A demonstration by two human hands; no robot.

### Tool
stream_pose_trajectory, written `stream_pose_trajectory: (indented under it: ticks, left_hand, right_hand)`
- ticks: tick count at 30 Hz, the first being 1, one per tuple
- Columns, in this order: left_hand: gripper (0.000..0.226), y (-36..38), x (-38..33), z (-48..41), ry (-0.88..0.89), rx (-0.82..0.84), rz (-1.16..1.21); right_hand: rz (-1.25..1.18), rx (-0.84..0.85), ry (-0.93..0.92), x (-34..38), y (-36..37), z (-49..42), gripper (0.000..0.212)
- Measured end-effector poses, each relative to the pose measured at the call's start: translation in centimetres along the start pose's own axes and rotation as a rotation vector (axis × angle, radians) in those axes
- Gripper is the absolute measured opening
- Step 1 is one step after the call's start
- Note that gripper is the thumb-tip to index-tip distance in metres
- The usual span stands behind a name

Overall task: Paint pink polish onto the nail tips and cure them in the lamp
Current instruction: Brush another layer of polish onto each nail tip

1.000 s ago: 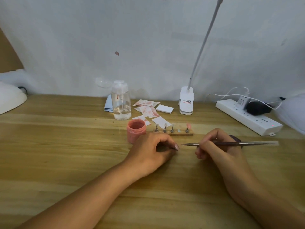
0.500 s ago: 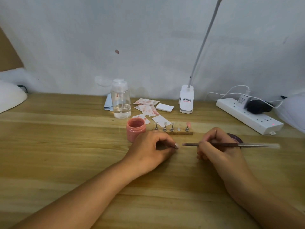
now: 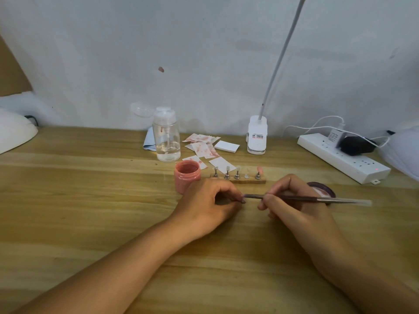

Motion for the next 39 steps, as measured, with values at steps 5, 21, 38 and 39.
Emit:
stream_pose_trajectory:
  ticks: [5,21,38,39]
  left_hand:
    - [0.013,0.1,-0.1,0.0,0.008,-0.005,0.018]
    - [0.011,0.2,-0.2,0.1,0.035,0.005,0.006]
    - [0.012,0.1,-0.1,0.1,0.047,0.005,0.006]
    - [0.011,0.1,-0.2,0.1,0.047,0.002,0.001]
  right_hand:
    - [0.001,-0.080,0.048,-0.6,-0.6,-0.3,0.007]
    - [-0.072,-0.043,0.027,-0.2,-0.5,0.0,0.007]
    - [-0.206,-0.082,-0.002,-0.6,-0.9,-0.2,0.007]
    - [-0.189,-0.089,-0.004,-0.7,-0.9,-0.2,0.010]
Point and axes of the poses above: each hand's wrist, its own z-axis away from the middle knuckle, its own y-axis out of the palm, x = y × z, the point moved 3 cm from there along -z, towards the middle knuckle, and after that the axes turned 5 degrees about z, right-handed, at the moved point
